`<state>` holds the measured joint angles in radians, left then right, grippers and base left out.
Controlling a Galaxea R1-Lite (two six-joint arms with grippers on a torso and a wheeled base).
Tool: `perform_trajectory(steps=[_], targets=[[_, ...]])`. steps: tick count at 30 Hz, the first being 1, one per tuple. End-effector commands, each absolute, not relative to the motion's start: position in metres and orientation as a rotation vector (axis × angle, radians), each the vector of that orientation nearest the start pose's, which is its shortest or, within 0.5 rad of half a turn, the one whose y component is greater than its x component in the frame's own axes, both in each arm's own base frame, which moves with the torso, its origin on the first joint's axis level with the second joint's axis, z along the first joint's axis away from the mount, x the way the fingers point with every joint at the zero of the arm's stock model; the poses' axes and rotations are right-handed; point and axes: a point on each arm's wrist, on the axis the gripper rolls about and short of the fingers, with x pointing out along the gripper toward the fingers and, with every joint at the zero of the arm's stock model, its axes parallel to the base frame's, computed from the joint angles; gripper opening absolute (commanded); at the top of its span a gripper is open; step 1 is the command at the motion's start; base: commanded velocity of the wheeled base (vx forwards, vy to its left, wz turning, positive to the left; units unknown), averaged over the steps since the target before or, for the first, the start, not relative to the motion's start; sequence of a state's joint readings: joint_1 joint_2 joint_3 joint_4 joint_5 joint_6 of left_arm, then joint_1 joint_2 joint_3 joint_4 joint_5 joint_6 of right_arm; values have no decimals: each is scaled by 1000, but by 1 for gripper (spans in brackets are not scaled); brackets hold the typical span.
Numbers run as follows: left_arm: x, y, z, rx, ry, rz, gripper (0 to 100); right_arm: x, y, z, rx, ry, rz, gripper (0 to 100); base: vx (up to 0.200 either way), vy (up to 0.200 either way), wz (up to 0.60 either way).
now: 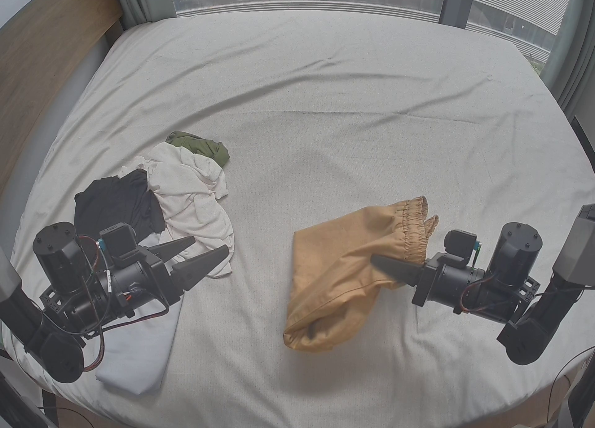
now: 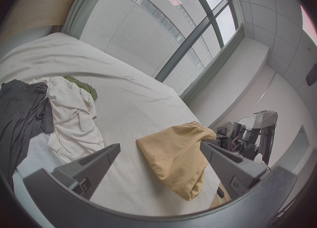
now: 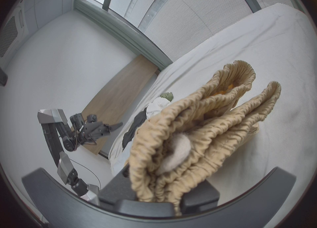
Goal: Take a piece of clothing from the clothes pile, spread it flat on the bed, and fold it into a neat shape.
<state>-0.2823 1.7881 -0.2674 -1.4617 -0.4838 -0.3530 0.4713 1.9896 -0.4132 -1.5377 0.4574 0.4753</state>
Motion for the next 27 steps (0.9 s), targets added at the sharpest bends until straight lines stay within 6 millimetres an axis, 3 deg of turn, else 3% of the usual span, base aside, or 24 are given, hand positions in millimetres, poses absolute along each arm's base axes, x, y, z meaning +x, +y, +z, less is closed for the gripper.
perform_trajectory(steps=[1, 16, 21, 27], targets=[[237, -80, 114, -345, 205, -746, 100, 269, 148, 109, 466, 198, 917, 0, 0, 0, 0], [236, -80, 114, -349, 207, -747, 100, 310, 158, 152, 523, 96, 918, 0, 0, 0, 0], [236, -80, 114, -348, 206, -748, 100, 334, 157, 176, 529, 68, 892, 0, 0, 0, 0], [236, -80, 115, -349, 205, -748, 100, 349, 160, 196, 545, 55, 893, 0, 0, 0, 0]])
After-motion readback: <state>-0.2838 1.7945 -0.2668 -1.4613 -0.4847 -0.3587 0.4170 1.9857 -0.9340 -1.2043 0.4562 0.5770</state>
